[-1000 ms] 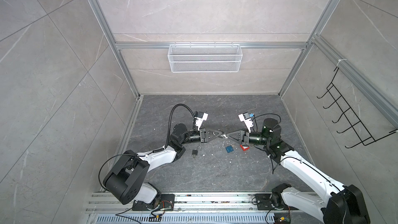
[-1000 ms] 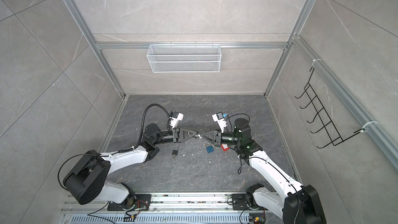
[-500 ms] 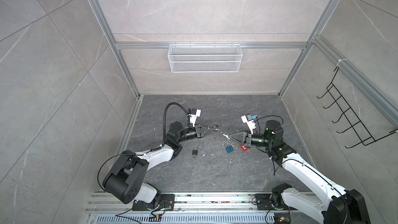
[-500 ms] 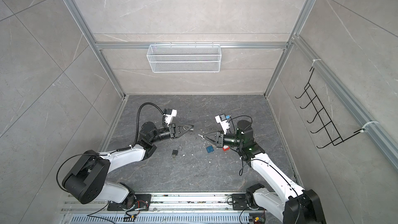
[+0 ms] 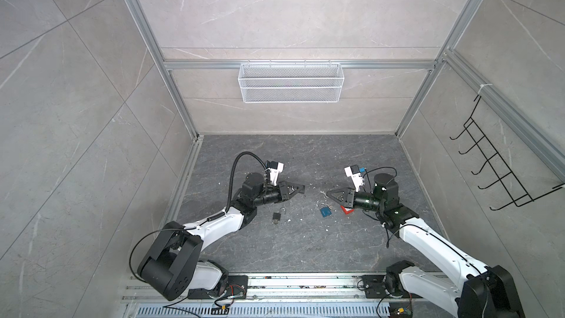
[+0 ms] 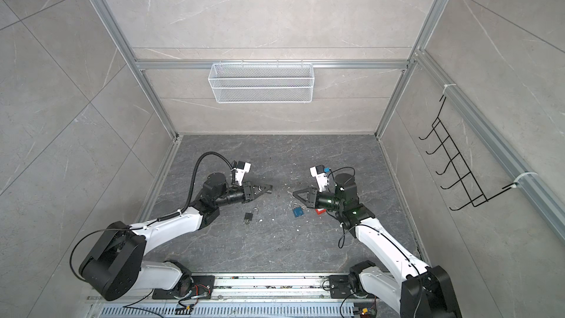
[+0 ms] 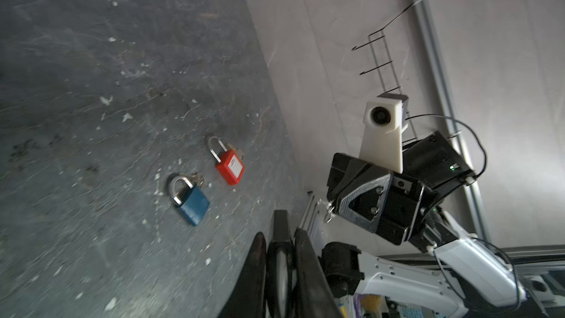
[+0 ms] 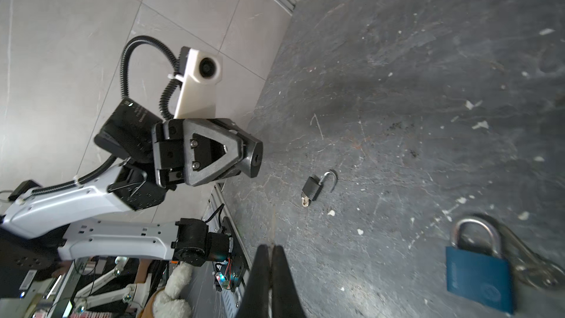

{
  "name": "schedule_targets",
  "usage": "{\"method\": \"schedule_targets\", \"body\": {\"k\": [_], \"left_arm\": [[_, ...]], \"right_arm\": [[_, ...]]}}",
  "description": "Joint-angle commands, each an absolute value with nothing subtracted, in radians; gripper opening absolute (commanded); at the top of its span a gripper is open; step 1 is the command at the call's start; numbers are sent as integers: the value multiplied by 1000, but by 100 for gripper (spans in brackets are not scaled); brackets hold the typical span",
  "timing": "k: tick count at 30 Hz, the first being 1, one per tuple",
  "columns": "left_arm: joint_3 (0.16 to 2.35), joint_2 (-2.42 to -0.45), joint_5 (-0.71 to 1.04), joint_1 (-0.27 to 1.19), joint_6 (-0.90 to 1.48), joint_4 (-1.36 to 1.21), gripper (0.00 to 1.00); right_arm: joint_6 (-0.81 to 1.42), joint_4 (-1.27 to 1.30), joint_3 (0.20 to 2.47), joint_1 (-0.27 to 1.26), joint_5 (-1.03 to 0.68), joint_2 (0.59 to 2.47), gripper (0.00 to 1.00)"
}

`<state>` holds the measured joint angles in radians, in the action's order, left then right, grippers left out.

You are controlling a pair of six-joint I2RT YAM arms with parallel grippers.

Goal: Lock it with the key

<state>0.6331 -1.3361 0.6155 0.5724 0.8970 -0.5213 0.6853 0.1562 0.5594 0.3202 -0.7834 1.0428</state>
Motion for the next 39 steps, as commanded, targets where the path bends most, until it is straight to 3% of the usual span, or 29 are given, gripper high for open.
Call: {"method": "schedule_targets", "body": {"k": [1, 5, 12, 19, 30, 39], "left_arm": [[716, -1251, 563, 587, 664, -235, 0], [809, -1266, 543, 612, 473, 72, 0], [824, -1303, 562, 626, 427, 131, 0], [933, -1467, 539, 663, 323, 281, 0], [1139, -1764, 717, 706, 189, 436, 0], [1193, -1880, 733, 706, 170, 468, 0]], "right_arm": [[704, 125, 524, 320, -684, 953, 0], [723, 121, 487, 333, -598, 899, 0], [726, 125, 436, 425, -388, 896, 0], [728, 142, 456, 561, -207, 1052, 0], [787, 331, 447, 635, -140, 1258, 0], [805, 400, 464, 660, -124, 1364, 0]]}}
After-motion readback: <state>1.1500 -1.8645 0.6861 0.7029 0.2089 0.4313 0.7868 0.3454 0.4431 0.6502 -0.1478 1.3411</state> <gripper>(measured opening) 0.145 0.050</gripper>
